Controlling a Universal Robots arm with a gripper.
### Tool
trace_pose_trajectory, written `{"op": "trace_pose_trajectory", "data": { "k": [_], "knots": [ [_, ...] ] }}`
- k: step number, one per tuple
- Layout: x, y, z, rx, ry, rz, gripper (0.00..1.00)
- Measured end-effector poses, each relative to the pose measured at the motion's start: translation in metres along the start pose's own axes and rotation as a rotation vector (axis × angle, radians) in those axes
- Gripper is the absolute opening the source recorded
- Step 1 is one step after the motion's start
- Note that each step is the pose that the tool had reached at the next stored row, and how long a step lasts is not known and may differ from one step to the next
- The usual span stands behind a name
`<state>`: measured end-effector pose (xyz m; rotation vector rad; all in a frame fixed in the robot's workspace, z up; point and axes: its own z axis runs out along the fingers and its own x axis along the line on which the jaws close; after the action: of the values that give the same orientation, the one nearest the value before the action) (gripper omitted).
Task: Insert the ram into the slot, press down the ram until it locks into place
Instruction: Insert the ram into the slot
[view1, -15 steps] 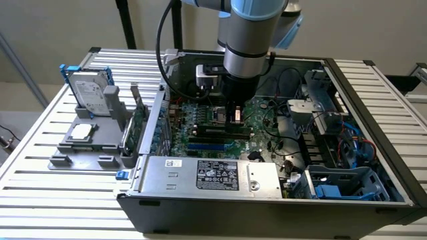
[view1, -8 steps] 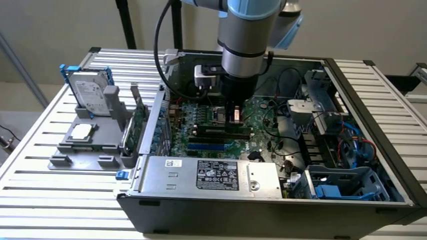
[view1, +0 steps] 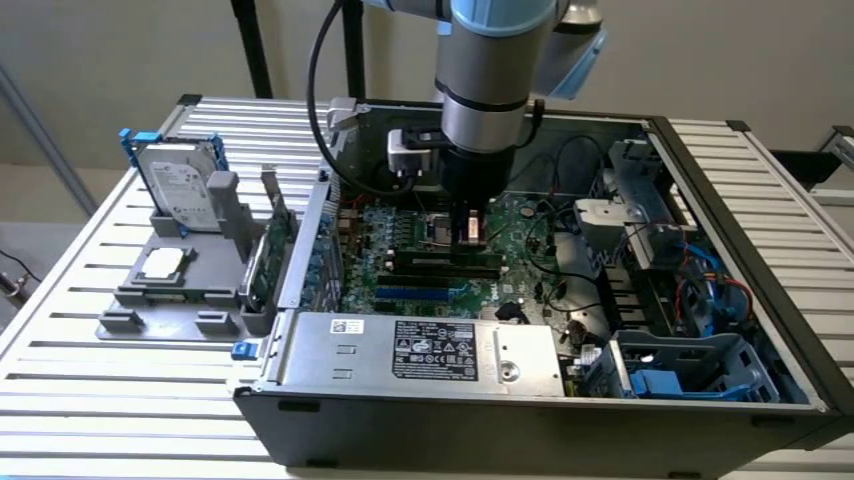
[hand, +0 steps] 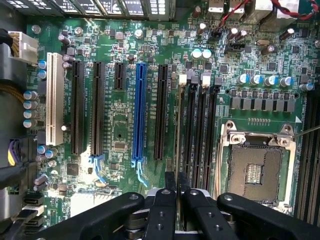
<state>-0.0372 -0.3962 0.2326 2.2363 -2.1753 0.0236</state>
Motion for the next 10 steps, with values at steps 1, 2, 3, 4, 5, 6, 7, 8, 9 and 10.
{"op": "trace_pose_trajectory", "data": {
  "k": [1,2,3,4,5,6,7,8,9,10],
  "knots": [
    [-0.0004,0.0004,0.0,0.0006,0.0007,0.0,0.13],
    [-0.0006,0.0008,-0.0001,0.0008,0.0009,0.0,0.13],
    [-0.001,0.0012,0.0,0.001,0.001,0.0,0.13],
    [-0.0014,0.0014,-0.0001,0.0011,0.0012,0.0,0.13],
    [-0.002,0.0015,0.0,0.0013,0.0013,0.001,0.13],
    [-0.0024,0.0015,-0.0001,0.0017,0.0014,0.002,0.13],
    [-0.0026,0.0015,-0.0001,0.0021,0.0014,0.003,0.13],
    [-0.0026,0.0015,-0.0001,0.0024,0.0015,0.004,0.13],
    [-0.0026,0.0015,0.0,0.0026,0.0014,0.004,0.13],
    [-0.0027,0.0015,0.0,0.0029,0.0016,0.005,0.13]
  ]
}}
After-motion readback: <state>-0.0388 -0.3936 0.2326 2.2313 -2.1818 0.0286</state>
